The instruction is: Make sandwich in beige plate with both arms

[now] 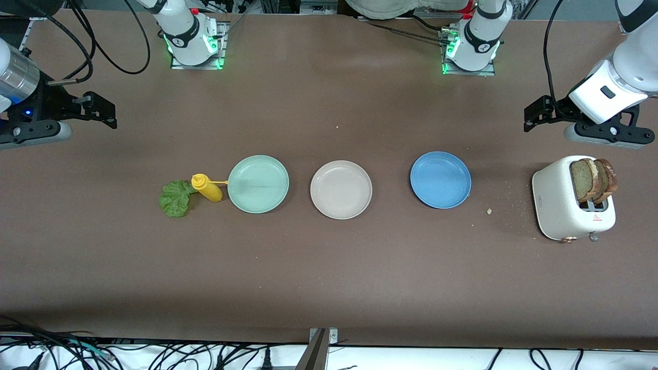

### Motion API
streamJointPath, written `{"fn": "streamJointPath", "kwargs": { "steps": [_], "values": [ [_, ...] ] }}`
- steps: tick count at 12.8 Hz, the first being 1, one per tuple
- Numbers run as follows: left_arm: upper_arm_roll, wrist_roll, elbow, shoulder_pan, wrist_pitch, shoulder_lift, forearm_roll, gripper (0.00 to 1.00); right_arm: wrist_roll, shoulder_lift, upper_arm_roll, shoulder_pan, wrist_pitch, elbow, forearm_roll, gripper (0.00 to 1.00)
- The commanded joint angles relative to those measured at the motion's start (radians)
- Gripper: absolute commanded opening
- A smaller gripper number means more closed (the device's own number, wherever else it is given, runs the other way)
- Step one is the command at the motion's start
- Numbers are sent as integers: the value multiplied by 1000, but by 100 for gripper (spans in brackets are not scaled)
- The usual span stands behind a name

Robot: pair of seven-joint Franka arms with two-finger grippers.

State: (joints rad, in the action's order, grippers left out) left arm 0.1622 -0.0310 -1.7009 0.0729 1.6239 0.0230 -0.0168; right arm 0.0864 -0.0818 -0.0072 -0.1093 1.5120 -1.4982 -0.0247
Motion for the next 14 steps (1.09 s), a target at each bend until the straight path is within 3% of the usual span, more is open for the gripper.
{"fn": "streamJointPath", "kwargs": {
  "steps": [1,14],
  "values": [
    [-1,5,-2,-1,-13,14,-8,100,-16,-4,1,2,-1,7,-4,100],
    [-1,3,-2,-1,-15,14,-8,100,-7,-10,0,8,-4,10,-11,100]
  ]
}}
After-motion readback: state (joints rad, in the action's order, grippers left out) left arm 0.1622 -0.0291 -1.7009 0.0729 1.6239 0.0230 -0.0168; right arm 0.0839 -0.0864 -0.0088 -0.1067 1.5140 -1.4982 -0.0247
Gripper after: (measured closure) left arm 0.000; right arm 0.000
